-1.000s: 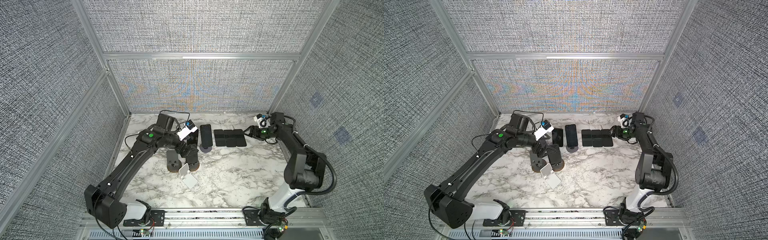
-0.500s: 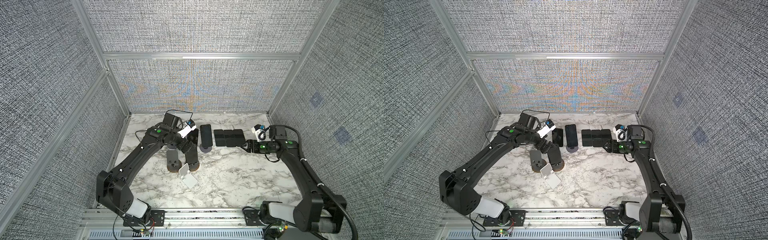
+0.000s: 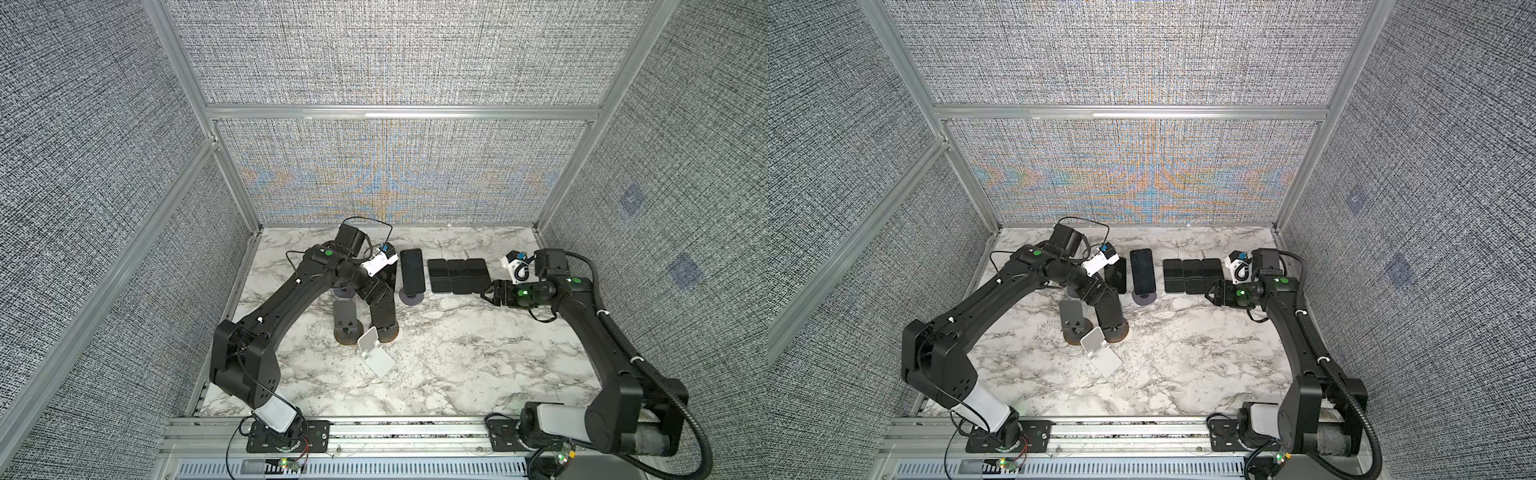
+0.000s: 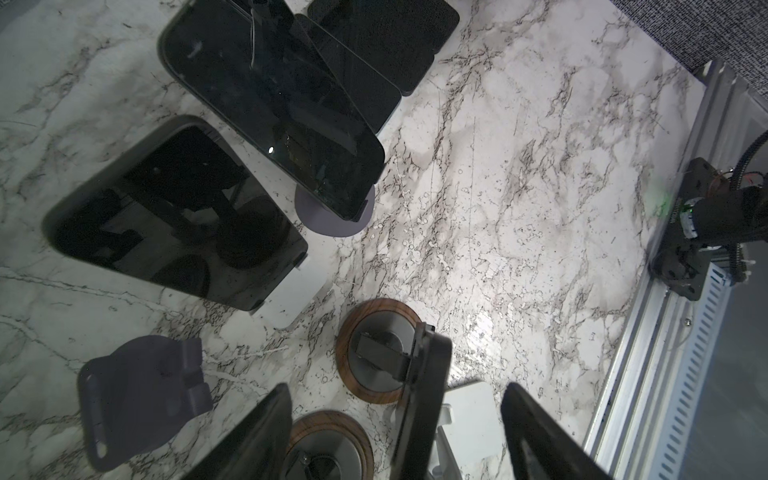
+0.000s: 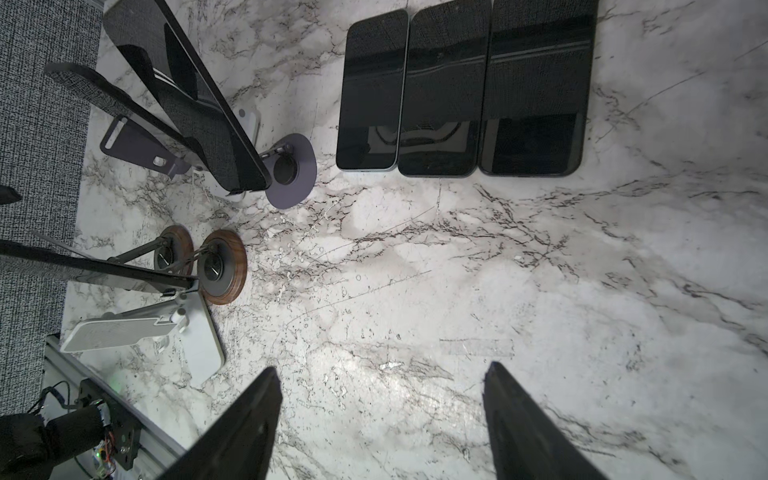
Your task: Remove the phone from the phone stand
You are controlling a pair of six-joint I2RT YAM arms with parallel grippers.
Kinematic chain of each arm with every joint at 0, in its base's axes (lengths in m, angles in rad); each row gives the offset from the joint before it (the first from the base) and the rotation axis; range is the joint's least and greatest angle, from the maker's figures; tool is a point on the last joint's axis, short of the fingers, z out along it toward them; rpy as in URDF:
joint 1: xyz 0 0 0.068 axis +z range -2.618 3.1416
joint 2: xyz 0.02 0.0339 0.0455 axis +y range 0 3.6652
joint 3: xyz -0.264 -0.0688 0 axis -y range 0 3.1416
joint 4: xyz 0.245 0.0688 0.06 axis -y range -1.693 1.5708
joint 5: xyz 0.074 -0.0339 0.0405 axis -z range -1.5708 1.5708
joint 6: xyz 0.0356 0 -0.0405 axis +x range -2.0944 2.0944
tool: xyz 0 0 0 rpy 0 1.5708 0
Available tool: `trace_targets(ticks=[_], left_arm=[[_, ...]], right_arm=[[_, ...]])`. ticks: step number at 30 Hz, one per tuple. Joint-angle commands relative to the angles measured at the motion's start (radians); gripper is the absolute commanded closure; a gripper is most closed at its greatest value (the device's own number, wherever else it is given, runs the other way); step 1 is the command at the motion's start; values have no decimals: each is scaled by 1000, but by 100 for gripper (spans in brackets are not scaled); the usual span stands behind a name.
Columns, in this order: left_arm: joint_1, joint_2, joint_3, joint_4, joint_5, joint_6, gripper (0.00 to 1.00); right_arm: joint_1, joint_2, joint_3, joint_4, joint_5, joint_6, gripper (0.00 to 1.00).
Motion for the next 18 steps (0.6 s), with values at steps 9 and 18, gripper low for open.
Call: trace_targets(ticks=[9, 18], left_arm=[[-1, 29, 32, -107, 32, 51, 43], [1, 45, 45, -121, 44, 51, 65]], right_arm=[[20, 58, 78, -12, 22, -15, 28], [71, 89, 96, 8, 16, -8, 28]])
